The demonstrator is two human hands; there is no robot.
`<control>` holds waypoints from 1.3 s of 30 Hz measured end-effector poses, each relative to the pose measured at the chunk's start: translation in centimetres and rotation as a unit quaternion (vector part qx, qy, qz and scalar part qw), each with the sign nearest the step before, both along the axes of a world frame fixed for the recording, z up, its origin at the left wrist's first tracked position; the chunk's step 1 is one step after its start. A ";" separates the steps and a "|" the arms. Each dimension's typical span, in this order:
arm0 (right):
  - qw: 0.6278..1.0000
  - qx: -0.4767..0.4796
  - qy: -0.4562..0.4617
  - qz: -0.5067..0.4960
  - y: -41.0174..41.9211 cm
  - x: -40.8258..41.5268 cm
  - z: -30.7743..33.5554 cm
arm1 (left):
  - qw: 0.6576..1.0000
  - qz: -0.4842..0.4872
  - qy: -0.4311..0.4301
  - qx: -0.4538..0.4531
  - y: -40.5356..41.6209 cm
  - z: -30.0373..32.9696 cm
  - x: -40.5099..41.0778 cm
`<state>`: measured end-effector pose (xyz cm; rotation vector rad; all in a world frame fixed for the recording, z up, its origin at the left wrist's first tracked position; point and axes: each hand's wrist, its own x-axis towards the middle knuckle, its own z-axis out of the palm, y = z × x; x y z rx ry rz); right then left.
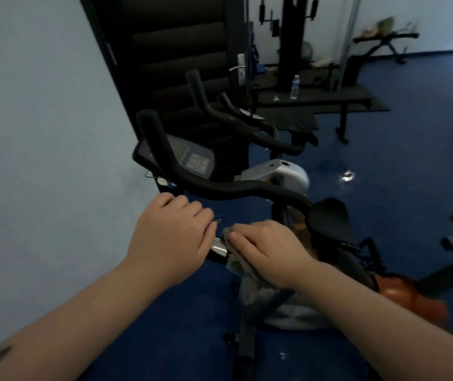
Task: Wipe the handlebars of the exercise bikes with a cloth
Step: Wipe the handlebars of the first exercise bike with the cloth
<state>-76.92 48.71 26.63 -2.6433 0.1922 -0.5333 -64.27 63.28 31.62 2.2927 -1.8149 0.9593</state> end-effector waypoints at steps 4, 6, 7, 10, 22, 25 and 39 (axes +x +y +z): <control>0.959 0.074 -0.107 -0.250 2.2 -0.6 -1.6 | 0.995 -0.021 -0.075 -0.066 -0.5 -1.2 0.2; 0.925 0.152 -0.095 -0.334 5.1 -1.1 -2.1 | 0.991 -0.031 -0.085 -0.102 -0.8 -1.5 0.4; 0.920 0.204 -0.085 -0.323 6.5 -1.2 -2.2 | 0.989 -0.034 -0.087 -0.114 -1.0 -1.7 0.5; 0.930 0.226 -0.022 -0.288 7.0 -1.1 -2.6 | 0.985 -0.037 -0.094 -0.136 -1.2 -2.1 0.5; 0.857 0.300 0.095 -0.408 -0.7 1.6 -0.9 | 0.972 -0.079 -0.115 -0.188 -1.8 -3.0 1.5; 0.860 0.285 0.100 -0.412 -1.8 2.5 -0.4 | 0.968 -0.090 -0.125 -0.196 -1.8 -3.0 1.7; 0.794 0.448 -0.039 -0.409 2.7 -0.7 -2.7 | 0.978 -0.066 -0.109 -0.166 -1.5 -3.1 1.2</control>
